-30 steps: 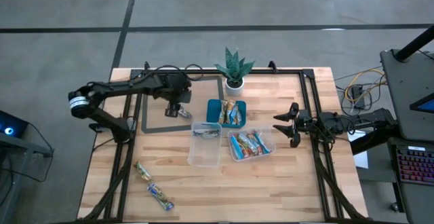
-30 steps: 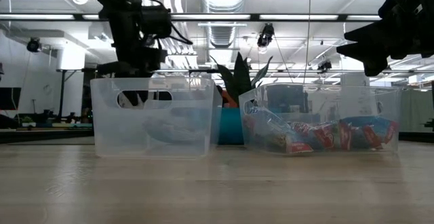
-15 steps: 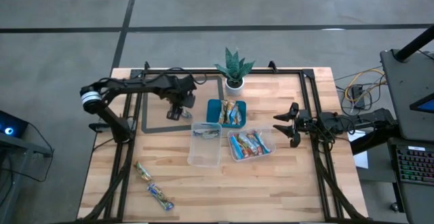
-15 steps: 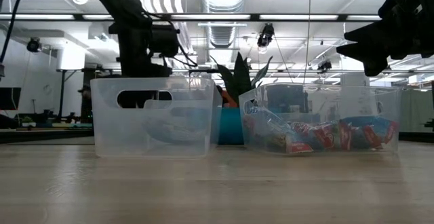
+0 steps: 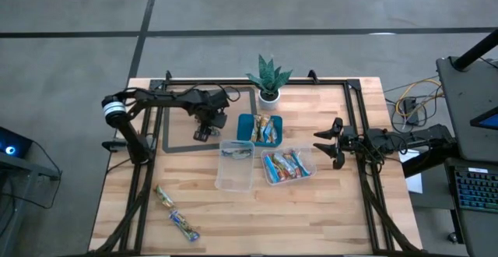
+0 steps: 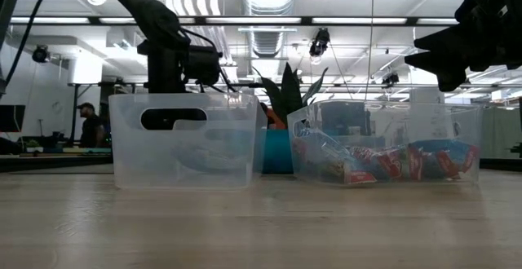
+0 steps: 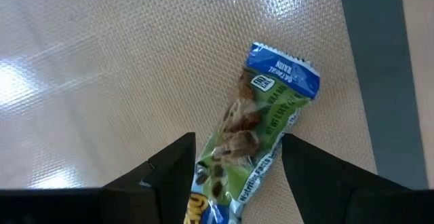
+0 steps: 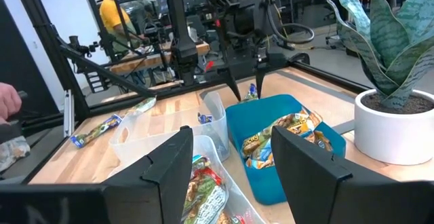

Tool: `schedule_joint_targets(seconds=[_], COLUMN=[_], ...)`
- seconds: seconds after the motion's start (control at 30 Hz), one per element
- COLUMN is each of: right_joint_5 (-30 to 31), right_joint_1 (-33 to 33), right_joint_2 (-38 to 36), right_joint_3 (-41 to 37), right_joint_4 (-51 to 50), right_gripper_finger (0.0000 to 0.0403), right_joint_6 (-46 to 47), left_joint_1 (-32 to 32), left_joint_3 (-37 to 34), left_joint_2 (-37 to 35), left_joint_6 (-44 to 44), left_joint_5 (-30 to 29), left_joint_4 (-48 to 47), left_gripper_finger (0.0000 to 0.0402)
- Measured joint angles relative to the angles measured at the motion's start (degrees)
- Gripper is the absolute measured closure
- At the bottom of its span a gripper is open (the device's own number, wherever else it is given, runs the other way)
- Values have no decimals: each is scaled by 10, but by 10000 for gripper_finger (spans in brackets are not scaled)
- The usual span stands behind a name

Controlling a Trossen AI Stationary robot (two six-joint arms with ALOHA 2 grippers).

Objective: Pick and place Granola Bars by type
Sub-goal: Put the blue granola bar into the left transparent bin

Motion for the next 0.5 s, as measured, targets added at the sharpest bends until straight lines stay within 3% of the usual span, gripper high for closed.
schedule_joint_targets(seconds=[0.27,0.5], right_joint_5=[0,0], right_joint_1=[0,0], right_joint_2=[0,0], right_joint_3=[0,0], right_joint_4=[0,0], right_gripper_finger=[213,213], right_joint_6=[0,0], left_joint_1=[-3,-3], left_joint_3=[0,0], left_joint_2=[16,17], left_joint_6=[0,-8], left_joint_5=[28,39], left_joint_4=[9,5], left_gripper_finger=[208,306])
